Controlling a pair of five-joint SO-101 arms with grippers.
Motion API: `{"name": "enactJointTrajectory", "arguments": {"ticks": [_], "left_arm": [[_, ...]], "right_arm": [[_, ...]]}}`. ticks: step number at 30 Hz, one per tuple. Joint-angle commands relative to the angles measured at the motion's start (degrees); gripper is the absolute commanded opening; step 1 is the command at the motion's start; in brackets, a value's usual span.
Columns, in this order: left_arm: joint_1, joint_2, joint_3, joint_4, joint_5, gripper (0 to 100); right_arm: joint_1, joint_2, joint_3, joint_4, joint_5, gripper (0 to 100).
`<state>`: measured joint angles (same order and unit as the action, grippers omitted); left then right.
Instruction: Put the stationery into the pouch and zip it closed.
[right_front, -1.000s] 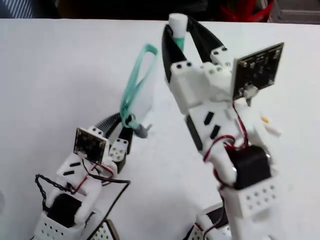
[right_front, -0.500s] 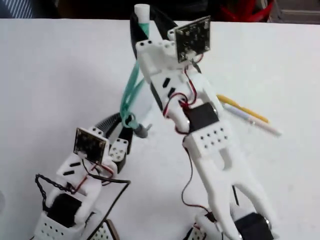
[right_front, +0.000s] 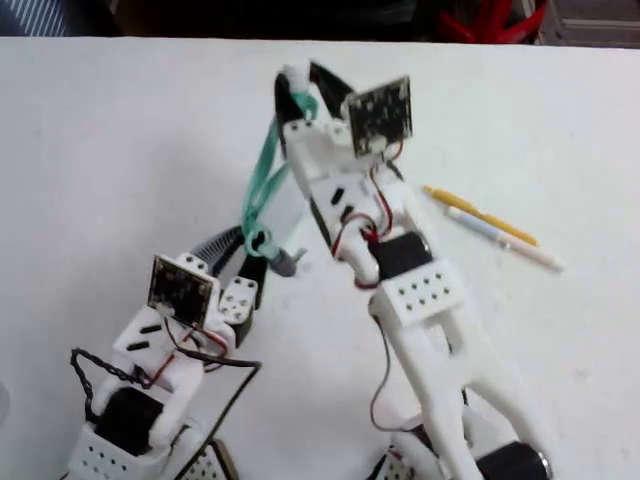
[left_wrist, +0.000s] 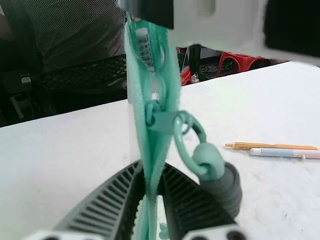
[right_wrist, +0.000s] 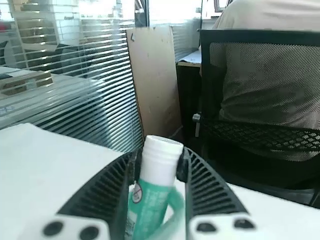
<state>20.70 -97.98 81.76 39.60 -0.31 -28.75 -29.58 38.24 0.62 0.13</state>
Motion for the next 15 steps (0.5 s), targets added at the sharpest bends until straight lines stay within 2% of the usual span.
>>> {"name": "enactJointTrajectory", "arguments": {"ticks": [1, 7, 10, 15], "left_arm": [[-0.57, 0.48, -2.46, -1.14, -0.7, 3], [-0.57, 0.48, -2.46, -1.14, -0.7, 3], [-0.57, 0.48, -2.37, -1.14, -0.7, 3], [-0.57, 0.48, -2.29, -1.14, -0.7, 3]], "right_arm": [[-1.1, -7.25, 3.34, 0.4, 0.7, 2.3], [-2.07, -16.31, 3.78, 11.38, 0.7, 23.8], [-0.75, -19.65, 0.62, 16.75, 0.79, 23.8], [6.02, -18.51, -10.64, 28.7, 1.93, 23.8]]}}
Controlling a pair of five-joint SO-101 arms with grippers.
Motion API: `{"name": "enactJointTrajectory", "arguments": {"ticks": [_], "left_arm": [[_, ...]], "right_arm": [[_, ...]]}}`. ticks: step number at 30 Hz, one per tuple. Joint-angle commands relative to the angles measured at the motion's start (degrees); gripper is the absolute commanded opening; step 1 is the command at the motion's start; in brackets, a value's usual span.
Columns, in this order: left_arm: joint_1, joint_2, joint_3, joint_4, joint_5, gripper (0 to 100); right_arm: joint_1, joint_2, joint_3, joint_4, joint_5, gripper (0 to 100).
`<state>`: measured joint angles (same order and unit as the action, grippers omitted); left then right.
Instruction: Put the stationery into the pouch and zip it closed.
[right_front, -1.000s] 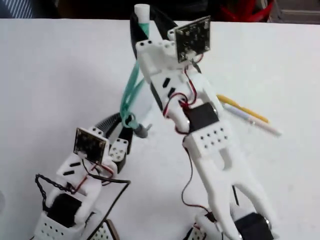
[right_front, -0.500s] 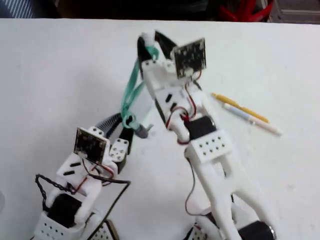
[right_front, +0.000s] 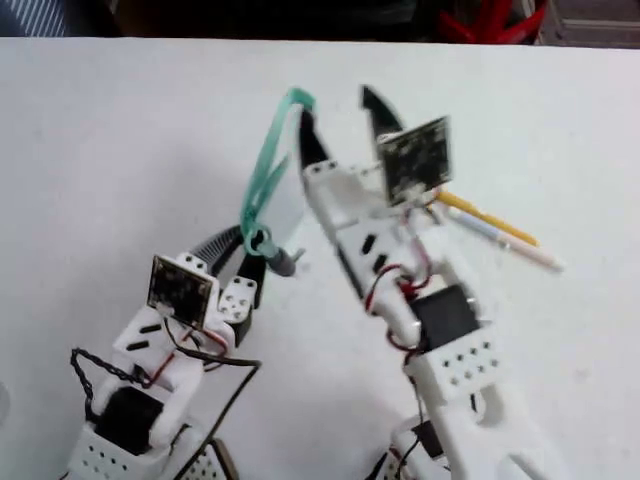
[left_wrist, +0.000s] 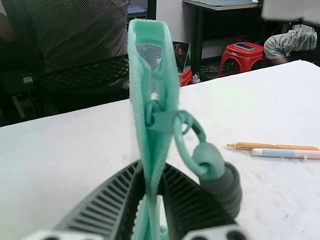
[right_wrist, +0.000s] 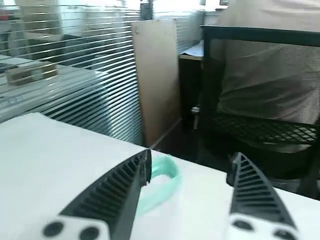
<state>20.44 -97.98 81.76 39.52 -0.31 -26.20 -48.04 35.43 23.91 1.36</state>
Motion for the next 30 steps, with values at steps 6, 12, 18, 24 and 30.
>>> {"name": "enactJointTrajectory", "arguments": {"ticks": [6, 12, 18, 24, 30], "left_arm": [[-0.31, 0.48, -2.11, -0.88, -0.7, 3], [-4.26, 0.48, -2.46, -1.05, -0.44, 3], [-4.18, 0.48, -2.02, -2.11, -0.35, 3], [-4.18, 0.48, -1.93, -1.93, -0.35, 3], [-4.18, 0.48, -1.93, -1.85, -0.35, 3]], "right_arm": [[19.21, 13.05, -21.89, 19.82, 0.88, 23.1], [32.22, 33.54, -33.85, 32.04, 16.88, 16.5], [34.95, 53.93, -42.37, 42.59, 43.25, 17.1], [33.27, 69.49, -48.53, 44.88, 52.04, 19.6], [31.43, 80.66, -57.14, 43.74, 51.96, 19.7]]}}
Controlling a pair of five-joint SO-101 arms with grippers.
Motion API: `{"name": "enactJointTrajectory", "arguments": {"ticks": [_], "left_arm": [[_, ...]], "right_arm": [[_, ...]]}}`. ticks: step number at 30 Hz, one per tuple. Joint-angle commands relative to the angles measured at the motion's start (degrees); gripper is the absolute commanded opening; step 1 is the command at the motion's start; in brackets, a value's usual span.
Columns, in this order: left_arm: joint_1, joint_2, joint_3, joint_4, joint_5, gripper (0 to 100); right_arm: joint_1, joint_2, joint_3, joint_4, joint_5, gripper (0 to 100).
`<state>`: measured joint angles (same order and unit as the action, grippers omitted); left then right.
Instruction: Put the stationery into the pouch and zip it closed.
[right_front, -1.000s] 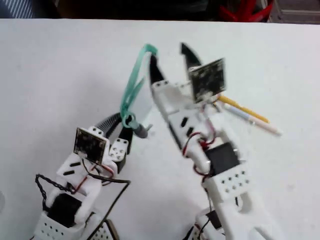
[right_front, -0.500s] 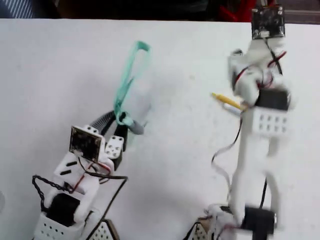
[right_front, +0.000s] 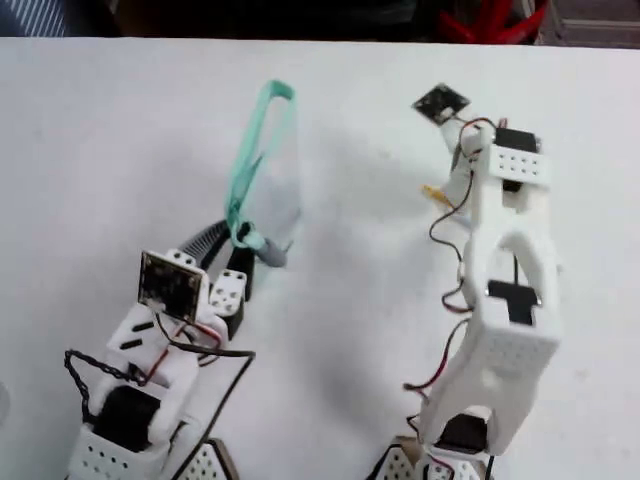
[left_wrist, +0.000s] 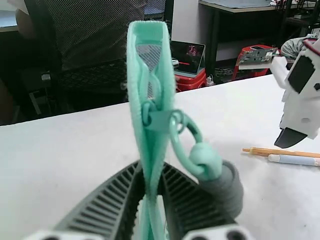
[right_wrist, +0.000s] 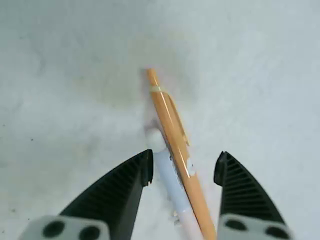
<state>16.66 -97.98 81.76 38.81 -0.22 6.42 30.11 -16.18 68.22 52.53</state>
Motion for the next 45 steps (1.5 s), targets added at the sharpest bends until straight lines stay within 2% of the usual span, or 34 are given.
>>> {"name": "enactJointTrajectory", "arguments": {"ticks": [1, 10, 12, 14, 15, 17, 22, 28, 33, 35, 40, 45], "left_arm": [[-0.4, 0.48, -1.93, -1.14, -0.44, 3], [-0.4, 0.48, -1.93, -1.32, -0.53, 3], [-0.4, 0.48, -1.93, -1.32, -0.53, 3], [-0.4, 0.48, -1.93, -1.32, -0.53, 3], [-0.4, 0.48, -1.93, -1.32, -0.44, 3], [-0.4, 0.48, -1.93, -1.23, -0.44, 3], [-0.4, 0.48, -1.93, -1.23, -0.44, 3], [-0.4, 0.48, -1.93, -1.14, -0.53, 3], [-0.4, 0.48, -1.93, -1.14, -0.53, 3], [-0.4, 0.48, -1.93, -1.14, -0.44, 3], [-0.4, 0.48, -1.93, -1.14, -0.44, 3], [-0.4, 0.48, -1.93, -1.14, -0.53, 3]], "right_arm": [[-1.27, 4.18, -6.86, -0.48, 0.88, 19.7], [-1.45, 19.38, -19.78, -0.48, 0.97, 19.2], [-1.45, 22.02, -21.98, -0.4, 0.97, 15.1], [-1.45, 23.78, -23.65, 0.13, 0.97, 4.8], [-1.54, 23.96, -24.62, 1.19, 0.97, 0.3], [-1.71, 23.87, -26.9, 5.05, 0.97, 3.9], [-1.71, 19.82, -38.77, 17.71, -0.53, 1.7], [-1.89, 12.18, -54.42, 29.93, -11.43, 1.8], [-1.89, 3.56, -62.07, 30.46, -20.4, 1.8], [-2.95, -1.19, -63.65, 30.46, -26.37, 1.8], [-8.22, -14.99, -62.33, 30.55, -39.3, 1.8], [-18.51, -29.49, -51.6, 30.46, -43.25, 1.8]]}}
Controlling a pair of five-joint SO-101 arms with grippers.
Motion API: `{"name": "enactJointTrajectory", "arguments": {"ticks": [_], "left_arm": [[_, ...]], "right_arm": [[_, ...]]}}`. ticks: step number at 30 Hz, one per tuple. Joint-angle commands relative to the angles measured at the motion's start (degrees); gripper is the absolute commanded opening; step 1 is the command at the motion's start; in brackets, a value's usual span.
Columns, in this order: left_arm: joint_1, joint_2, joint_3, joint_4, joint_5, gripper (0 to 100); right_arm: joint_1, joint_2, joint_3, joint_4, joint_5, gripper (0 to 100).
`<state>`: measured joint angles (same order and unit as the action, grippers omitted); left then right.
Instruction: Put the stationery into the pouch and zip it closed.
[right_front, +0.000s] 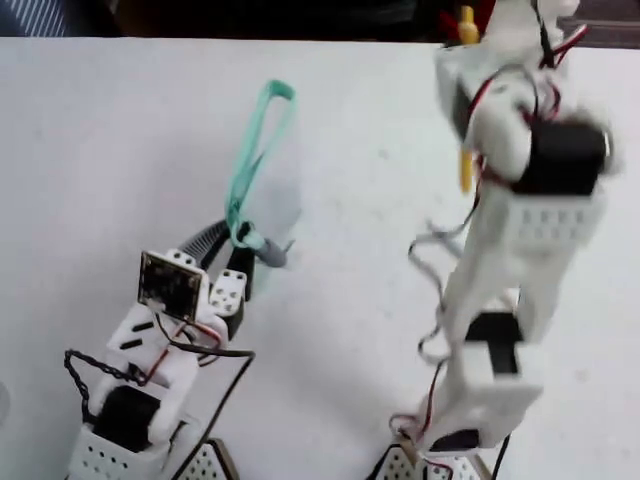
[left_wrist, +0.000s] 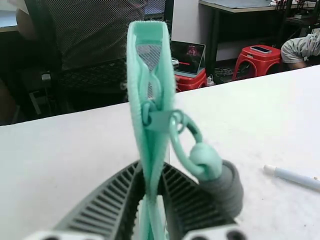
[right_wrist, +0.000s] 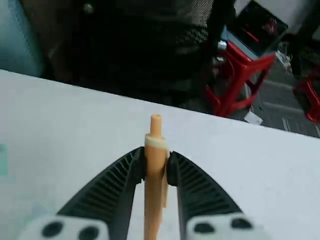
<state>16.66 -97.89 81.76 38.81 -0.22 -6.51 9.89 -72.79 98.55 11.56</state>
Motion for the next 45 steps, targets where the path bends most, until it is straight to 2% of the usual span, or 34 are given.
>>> {"name": "enactJointTrajectory", "arguments": {"ticks": [1, 6, 9, 15, 23, 31, 42, 43, 45], "left_arm": [[-0.4, 0.4, -1.93, -1.14, -0.53, 3], [-0.4, 0.4, -1.93, -1.14, -0.44, 3], [-0.4, 0.4, -1.93, -1.14, -0.44, 3], [-0.4, 0.4, -0.88, -1.58, -0.62, 3], [-0.4, 0.4, -0.97, -1.58, -0.62, 3], [-0.4, 0.4, -1.14, -1.93, -0.7, 3], [-0.84, 0.4, -0.79, -2.99, -0.7, 3], [-0.84, 0.4, -0.79, -2.99, -0.7, 3], [-0.84, 0.4, -0.79, -2.99, -0.7, 3]], "right_arm": [[-8.48, -11.82, 7.56, -0.04, -2.64, 1.8], [-23.08, -20.62, 15.65, -8.84, -2.55, 1.8], [-27.82, -21.76, 18.99, -18.59, -2.64, 1.8], [-30.99, -20.0, 27.08, -38.99, -2.73, 1.8], [-30.37, -16.13, 37.45, -53.32, -2.73, 1.8], [-25.71, -15.16, 45.98, -54.02, -2.81, 1.8], [-27.38, -18.95, 46.86, -45.14, -2.73, 2.4], [-27.82, -19.21, 46.86, -43.38, -2.37, 5.0], [-29.58, -19.82, 46.51, -38.46, -2.73, 16.6]]}}
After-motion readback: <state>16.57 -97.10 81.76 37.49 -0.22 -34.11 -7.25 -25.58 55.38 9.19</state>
